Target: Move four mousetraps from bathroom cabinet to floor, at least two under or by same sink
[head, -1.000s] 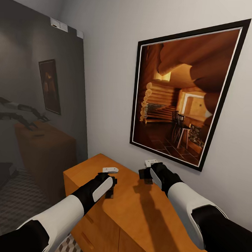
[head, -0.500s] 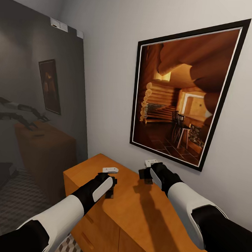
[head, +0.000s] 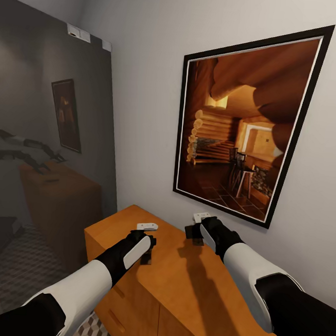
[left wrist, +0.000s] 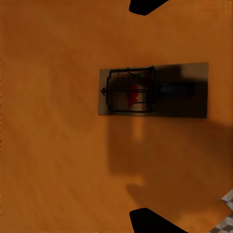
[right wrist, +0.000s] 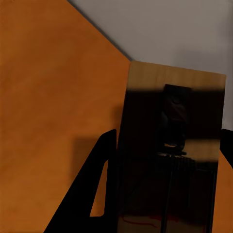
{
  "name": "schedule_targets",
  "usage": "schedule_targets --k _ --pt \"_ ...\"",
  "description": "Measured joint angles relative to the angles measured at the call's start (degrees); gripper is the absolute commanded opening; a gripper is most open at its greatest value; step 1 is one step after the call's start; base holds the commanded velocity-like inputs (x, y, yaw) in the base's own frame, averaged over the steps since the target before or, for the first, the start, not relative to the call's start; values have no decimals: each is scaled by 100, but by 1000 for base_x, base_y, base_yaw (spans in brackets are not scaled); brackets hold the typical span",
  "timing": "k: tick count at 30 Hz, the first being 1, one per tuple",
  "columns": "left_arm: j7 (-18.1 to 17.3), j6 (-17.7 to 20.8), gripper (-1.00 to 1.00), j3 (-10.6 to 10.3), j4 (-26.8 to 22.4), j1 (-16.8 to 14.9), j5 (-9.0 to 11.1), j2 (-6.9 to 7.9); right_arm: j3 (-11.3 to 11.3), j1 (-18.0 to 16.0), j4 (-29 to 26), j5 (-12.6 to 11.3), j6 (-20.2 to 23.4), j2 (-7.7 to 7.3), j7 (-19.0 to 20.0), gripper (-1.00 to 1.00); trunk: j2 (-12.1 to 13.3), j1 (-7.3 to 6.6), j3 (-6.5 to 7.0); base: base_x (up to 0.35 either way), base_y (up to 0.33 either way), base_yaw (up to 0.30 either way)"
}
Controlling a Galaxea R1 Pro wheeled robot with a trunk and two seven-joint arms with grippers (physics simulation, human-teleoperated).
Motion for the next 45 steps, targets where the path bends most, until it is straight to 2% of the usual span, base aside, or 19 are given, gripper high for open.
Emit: schedule_targets --k 8,19,35,41,45 --pt "3 8 100 3 1 0 -2 0 -1 0 0 -2 0 -2 0 -100 0 0 0 0 0 0" --pt "-6 4 100 4 1 0 -2 0 0 0 0 -4 0 -1 0 -100 -440 241 -198 0 0 0" --pt "-49 32 100 4 9 0 -3 0 0 0 0 -4 0 -1 0 -100 -442 242 -198 0 0 0" --pt "-366 45 100 6 21 0 -7 0 0 0 0 2 0 -1 0 -100 -442 242 -198 0 0 0" --pt "-439 47 100 11 32 0 -8 0 -1 0 0 4 0 -1 0 -100 -442 242 -198 0 0 0"
